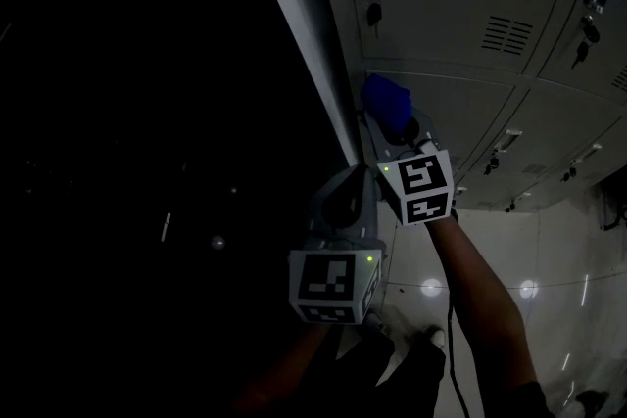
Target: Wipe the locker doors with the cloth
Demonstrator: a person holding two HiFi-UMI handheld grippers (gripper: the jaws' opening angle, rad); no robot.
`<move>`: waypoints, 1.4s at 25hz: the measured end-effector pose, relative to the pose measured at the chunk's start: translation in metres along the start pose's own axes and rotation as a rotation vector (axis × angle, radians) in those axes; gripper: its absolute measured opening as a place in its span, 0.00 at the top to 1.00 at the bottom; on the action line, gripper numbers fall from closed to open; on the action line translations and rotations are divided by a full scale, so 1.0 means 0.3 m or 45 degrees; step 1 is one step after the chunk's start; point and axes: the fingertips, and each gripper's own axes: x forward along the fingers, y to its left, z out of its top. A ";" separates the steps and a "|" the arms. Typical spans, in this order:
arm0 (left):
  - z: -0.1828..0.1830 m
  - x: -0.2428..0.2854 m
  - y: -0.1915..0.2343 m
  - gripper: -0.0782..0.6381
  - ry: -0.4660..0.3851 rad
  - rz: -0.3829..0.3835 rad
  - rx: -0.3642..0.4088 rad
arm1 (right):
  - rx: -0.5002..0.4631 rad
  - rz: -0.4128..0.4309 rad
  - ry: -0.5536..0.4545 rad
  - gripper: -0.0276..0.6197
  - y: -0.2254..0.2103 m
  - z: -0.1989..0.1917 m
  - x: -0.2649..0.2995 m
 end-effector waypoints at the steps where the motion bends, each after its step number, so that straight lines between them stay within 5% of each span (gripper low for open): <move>1: -0.013 0.008 0.003 0.89 0.013 0.001 0.002 | 0.001 -0.006 0.002 0.83 -0.007 -0.003 0.005; 18: -0.012 0.274 -0.086 0.89 0.014 -0.049 0.119 | -0.049 -0.202 0.027 0.83 -0.325 -0.070 -0.172; 35: -0.151 0.355 -0.058 0.89 0.050 -0.076 0.056 | -0.098 -0.400 0.041 0.83 -0.558 -0.113 -0.366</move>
